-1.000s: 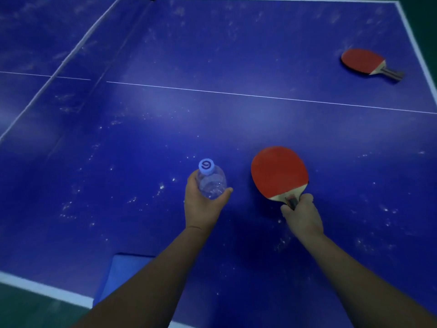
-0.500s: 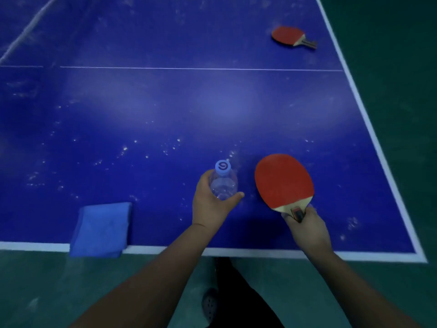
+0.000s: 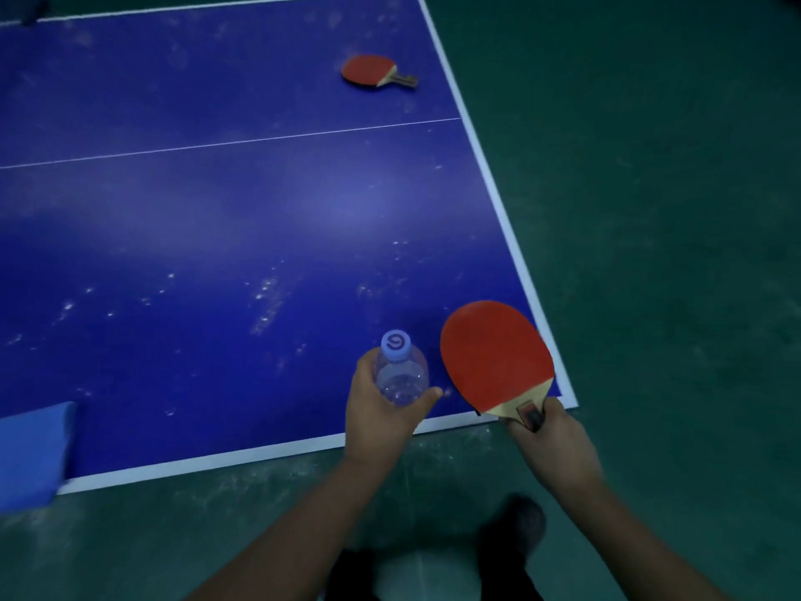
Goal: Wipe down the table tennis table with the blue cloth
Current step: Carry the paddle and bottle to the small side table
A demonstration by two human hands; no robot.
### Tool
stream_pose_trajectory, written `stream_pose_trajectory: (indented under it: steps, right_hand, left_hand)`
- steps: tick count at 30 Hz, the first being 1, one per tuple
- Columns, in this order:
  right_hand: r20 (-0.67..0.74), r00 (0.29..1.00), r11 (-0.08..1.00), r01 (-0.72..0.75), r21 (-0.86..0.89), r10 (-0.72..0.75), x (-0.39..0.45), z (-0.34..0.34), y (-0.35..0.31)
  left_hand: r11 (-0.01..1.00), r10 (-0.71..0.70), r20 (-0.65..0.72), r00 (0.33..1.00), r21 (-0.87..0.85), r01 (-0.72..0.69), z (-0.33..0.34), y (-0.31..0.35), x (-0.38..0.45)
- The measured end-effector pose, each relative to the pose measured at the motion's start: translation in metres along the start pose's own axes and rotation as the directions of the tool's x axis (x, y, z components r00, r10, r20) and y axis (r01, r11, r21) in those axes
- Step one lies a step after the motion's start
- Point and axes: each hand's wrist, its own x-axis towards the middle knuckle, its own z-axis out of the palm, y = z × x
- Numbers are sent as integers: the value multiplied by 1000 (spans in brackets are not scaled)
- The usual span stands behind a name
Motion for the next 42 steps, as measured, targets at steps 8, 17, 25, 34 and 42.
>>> stream_pose_trajectory:
  steps: [8, 17, 25, 34, 42]
  right_hand:
    - [55, 998, 999, 44, -23, -42, 84, -113, 89]
    - [102, 991, 994, 96, -44, -91, 195, -189, 112]
    - [162, 975, 983, 166, -84, -151, 325, -225, 96]
    - [256, 942, 956, 260, -138, -219, 445, -274, 40]
    - [325, 877, 894, 419, -157, -354, 560, -280, -39]
  left_hand:
    - [999, -42, -147, 988, -31, 38, 159, 41, 2]
    - [999, -29, -198, 980, -49, 19, 264, 70, 50]
    - [993, -97, -313, 945, -96, 70, 335, 75, 136]
    - [995, -88, -421, 903, -70, 65, 375, 123, 236]
    - [991, -109, -528, 842, -122, 52, 394, 149, 328]
